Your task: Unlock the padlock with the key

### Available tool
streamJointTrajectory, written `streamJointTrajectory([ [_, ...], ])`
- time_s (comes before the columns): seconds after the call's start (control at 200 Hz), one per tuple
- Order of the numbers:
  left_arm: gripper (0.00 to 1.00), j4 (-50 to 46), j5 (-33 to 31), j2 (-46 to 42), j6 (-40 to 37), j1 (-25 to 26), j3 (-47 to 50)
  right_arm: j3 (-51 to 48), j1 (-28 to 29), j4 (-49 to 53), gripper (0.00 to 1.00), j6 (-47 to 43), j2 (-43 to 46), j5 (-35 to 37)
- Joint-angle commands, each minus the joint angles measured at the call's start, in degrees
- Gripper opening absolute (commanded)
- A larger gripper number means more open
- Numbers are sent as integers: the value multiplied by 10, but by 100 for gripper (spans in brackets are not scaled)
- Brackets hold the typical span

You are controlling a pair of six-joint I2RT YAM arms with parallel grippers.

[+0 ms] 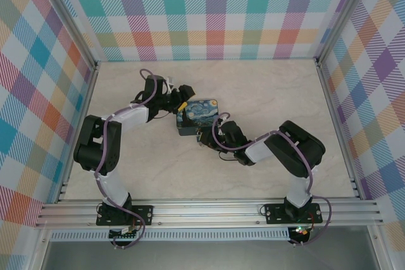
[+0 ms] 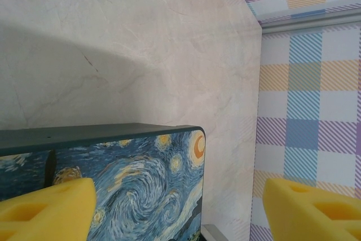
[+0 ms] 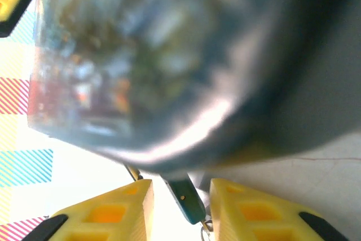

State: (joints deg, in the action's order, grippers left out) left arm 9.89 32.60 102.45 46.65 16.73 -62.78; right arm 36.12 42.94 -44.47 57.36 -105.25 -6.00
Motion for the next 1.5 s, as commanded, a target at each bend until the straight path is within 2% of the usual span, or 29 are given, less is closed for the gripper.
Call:
streamJointTrajectory([
  [0.0, 78, -27, -15, -16, -3, 4, 34, 1, -20, 12, 38, -35, 33, 5],
  [0.225, 78, -28, -18, -34, -5, 4, 59, 13, -52, 11, 46, -54, 39, -20],
  [0.475, 78, -35, -20, -54, -6, 4, 75, 54, -79, 31, 48, -86, 31, -47],
  [0.695, 78, -33, -27, -69, -1, 4, 83, 18, -89, 33, 48, -82, 62, -53],
  [0.92, 78, -26, -33, -77, 5, 4, 87, -26, -61, 16, 44, -30, 67, -56],
  [1.17, 78, -22, -32, -74, 10, 4, 87, -24, -42, -37, 35, -1, 11, -61],
  [1.495, 78, -15, -32, -71, 17, 5, 87, -6, -29, -38, 30, 9, -21, -59],
])
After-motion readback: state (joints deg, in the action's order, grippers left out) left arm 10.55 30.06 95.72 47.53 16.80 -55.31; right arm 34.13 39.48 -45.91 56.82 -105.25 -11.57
